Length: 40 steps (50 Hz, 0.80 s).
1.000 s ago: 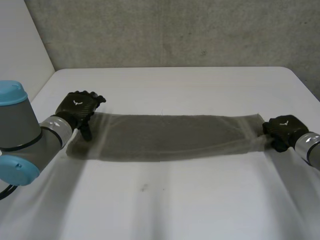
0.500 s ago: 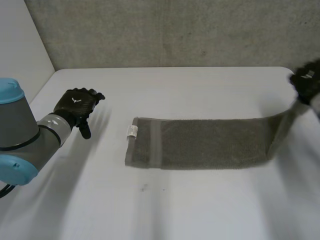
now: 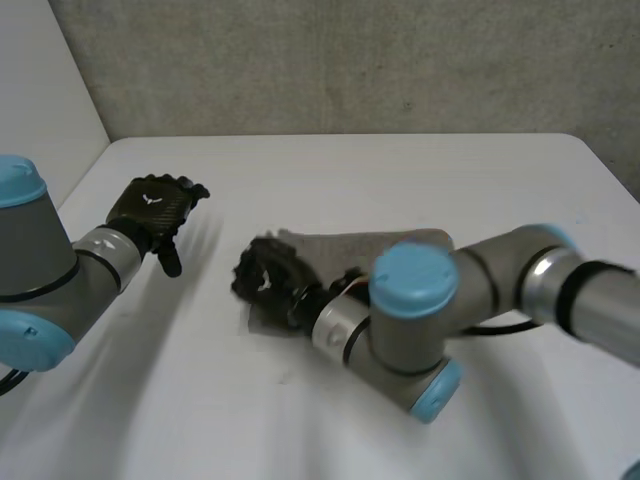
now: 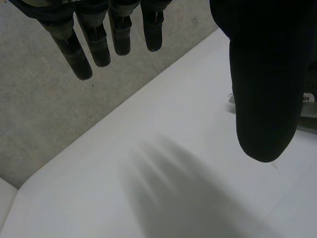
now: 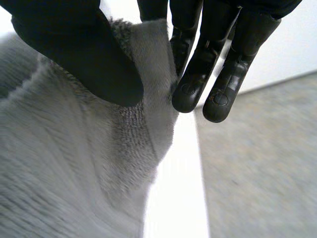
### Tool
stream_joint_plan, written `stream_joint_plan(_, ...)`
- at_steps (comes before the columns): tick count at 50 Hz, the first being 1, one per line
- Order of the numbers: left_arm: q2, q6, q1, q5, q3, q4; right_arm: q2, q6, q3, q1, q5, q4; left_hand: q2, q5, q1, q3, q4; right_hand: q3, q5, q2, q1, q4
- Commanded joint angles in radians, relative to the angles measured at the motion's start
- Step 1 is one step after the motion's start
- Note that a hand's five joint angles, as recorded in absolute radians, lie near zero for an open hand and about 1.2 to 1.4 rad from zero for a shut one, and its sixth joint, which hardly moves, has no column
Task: Fold the towel.
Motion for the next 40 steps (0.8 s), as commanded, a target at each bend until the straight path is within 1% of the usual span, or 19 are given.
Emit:
stream_joint_plan(1,0.0,0.0,-0.008,0.0,-0.004,0.006,0.05,0.011,0.002,0.038,0.01,0.008,0.02,0.02,0.015,0.015,0.019,-0.147,-0.123,-0.13,0.093,-0.154)
stream_joint_plan(2,0.0,0.0,-0.008,0.0,-0.004,0.006,0.049,0.011,0.002,0.038,0.011,0.008,0.02,0.02,0.015,0.015,0.019,-0.15,-0.127,-0.134,0.09,-0.157)
stream_joint_plan(3,-0.002,0.0,-0.011,0.0,-0.005,0.009,0.031,0.017,0.005,0.035,0.02,0.011,0.02,0.02,0.015,0.015,0.019,-0.607,-0.583,-0.59,-0.367,-0.613)
stream_joint_plan(4,-0.002,-0.001,-0.016,0.0,-0.005,0.011,-0.007,0.029,0.017,0.033,0.024,0.014,0.02,0.02,0.015,0.015,0.019,-0.957,-0.933,-0.941,-0.717,-0.964)
stream_joint_plan(6,-0.002,-0.001,-0.021,0.0,-0.005,0.011,-0.051,0.058,0.03,0.02,0.03,0.019,0.02,0.02,0.015,0.015,0.019,-1.012,-0.988,-0.995,-0.772,-1.019)
stream_joint_plan(10,0.001,-0.006,-0.036,0.0,-0.002,0.012,-0.145,0.178,0.073,-0.068,0.047,0.028,0.02,0.02,0.015,0.015,0.019,-1.012,-0.988,-0.995,-0.772,-1.019)
stream_joint_plan(13,0.01,-0.062,-0.073,0.0,0.021,0.015,-0.286,0.458,0.149,-0.18,0.069,0.06,0.026,0.026,0.021,0.021,0.025,-1.012,-0.988,-0.995,-0.772,-1.019)
stream_joint_plan(14,0.01,-0.062,-0.073,0.0,0.021,0.015,-0.287,0.459,0.149,-0.18,0.069,0.06,0.026,0.026,0.021,0.021,0.025,-1.012,-0.988,-0.995,-0.772,-1.019)
stream_joint_plan(16,0.01,-0.092,-0.088,0.0,0.036,0.015,-0.331,0.593,0.197,-0.256,0.075,0.14,0.031,0.032,0.027,0.027,0.031,-1.012,-0.988,-0.995,-0.772,-1.019)
stream_joint_plan(18,0.004,-0.15,-0.123,-0.005,0.07,0.014,-0.339,0.633,0.22,-0.298,0.07,0.187,0.037,0.038,0.032,0.033,0.037,-1.012,-0.988,-0.995,-0.772,-1.019)
stream_joint_plan(21,-0.016,-0.181,-0.16,-0.011,0.097,0.015,-0.346,0.648,0.283,-0.359,0.057,0.275,0.043,0.044,0.038,0.038,0.043,-1.012,-0.988,-0.995,-0.772,-1.019)
stream_joint_plan(26,-0.079,-0.182,-0.2,-0.017,0.127,0.015,-0.362,0.62,0.381,-0.442,0.058,0.312,0.049,0.049,0.044,0.044,0.049,-1.012,-0.988,-0.995,-0.772,-1.019)
stream_joint_plan(28,-0.164,-0.182,-0.272,-0.056,0.172,0.014,-0.366,0.602,0.41,-0.462,0.06,0.311,0.052,0.052,0.047,0.047,0.052,-1.012,-0.988,-0.995,-0.772,-1.019)
stream_joint_plan(30,-0.192,-0.181,-0.29,-0.089,0.183,0.014,-0.366,0.58,0.435,-0.479,0.06,0.307,0.052,0.052,0.047,0.047,0.052,-0.99,-0.966,-0.973,-0.75,-0.997)
stream_joint_plan(31,-0.22,-0.179,-0.3,-0.124,0.194,0.014,-0.366,0.563,0.458,-0.497,0.061,0.297,0.049,0.049,0.044,0.044,0.049,-0.912,-0.888,-0.895,-0.672,-0.918)
stream_joint_plan(36,-0.287,-0.178,-0.314,-0.185,0.205,0.006,-0.363,0.522,0.518,-0.528,0.058,0.232,0.046,0.046,0.041,0.041,0.046,-0.799,-0.776,-0.783,-0.559,-0.806)
stream_joint_plan(38,-0.298,-0.178,-0.321,-0.19,0.202,0.006,-0.354,0.484,0.551,-0.528,0.06,0.162,0.046,0.046,0.041,0.041,0.046,-0.639,-0.615,-0.622,-0.399,-0.645)
stream_joint_plan(39,-0.303,-0.178,-0.327,-0.19,0.199,0.006,-0.354,0.483,0.551,-0.528,0.06,0.162,0.046,0.046,0.041,0.041,0.046,-0.638,-0.614,-0.621,-0.398,-0.645)
stream_joint_plan(40,-0.306,-0.178,-0.336,-0.192,0.196,0.006,-0.351,0.455,0.567,-0.528,0.064,0.125,0.046,0.046,0.041,0.041,0.046,-0.481,-0.457,-0.464,-0.241,-0.488)
